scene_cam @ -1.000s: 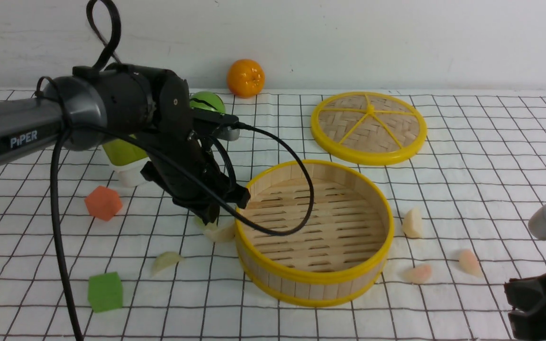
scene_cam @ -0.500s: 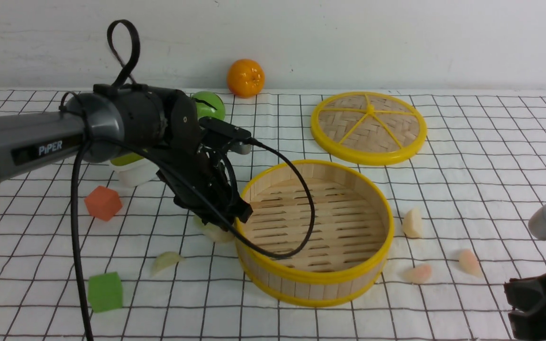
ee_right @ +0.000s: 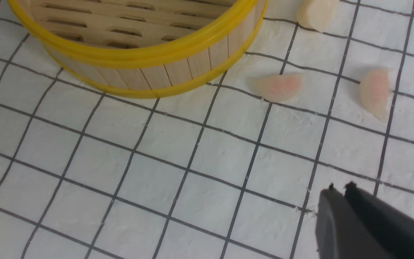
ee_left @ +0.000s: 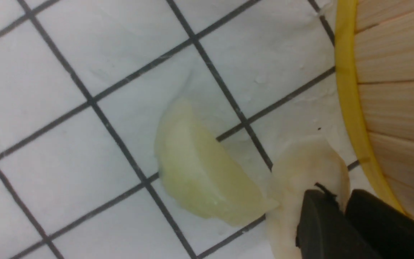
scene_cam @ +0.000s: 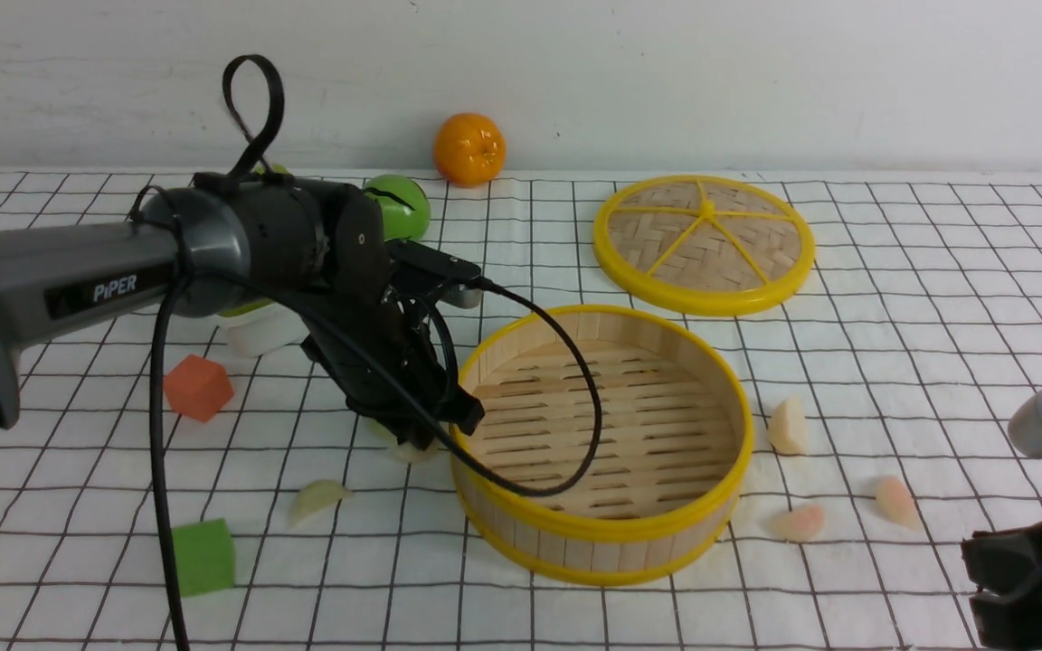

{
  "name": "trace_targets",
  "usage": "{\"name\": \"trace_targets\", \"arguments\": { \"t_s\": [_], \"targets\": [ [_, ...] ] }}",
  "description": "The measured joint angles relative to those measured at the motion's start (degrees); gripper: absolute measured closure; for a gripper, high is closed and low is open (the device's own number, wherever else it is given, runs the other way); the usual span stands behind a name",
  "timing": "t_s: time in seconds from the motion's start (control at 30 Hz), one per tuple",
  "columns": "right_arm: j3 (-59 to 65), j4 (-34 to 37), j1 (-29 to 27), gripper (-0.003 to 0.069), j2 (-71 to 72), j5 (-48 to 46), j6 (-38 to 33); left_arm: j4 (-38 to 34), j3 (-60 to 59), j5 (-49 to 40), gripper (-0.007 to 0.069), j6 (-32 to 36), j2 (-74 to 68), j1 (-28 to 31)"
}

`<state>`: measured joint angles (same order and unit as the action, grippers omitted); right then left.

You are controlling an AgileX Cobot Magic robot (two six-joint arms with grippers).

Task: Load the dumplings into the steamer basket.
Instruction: Use the left arm to grab a dumpling

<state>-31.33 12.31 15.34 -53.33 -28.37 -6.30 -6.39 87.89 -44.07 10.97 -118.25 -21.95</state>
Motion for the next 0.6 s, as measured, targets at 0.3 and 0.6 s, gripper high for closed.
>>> {"name": "trace_targets", "arguments": {
  "t_s": [0.3,0.6],
  "targets": [
    [0.00,0.00,0.00,0.0621,0.00,0.00,0.00,1.77,-0.25,-1.28,0.0637,-10.38,3.68,0.00],
    [0.00,0.00,0.00,0.0613,0.00,0.00,0.00,1.73,-0.30,0.38,0.0632,-11.39,5.58,0.00]
  ]
}}
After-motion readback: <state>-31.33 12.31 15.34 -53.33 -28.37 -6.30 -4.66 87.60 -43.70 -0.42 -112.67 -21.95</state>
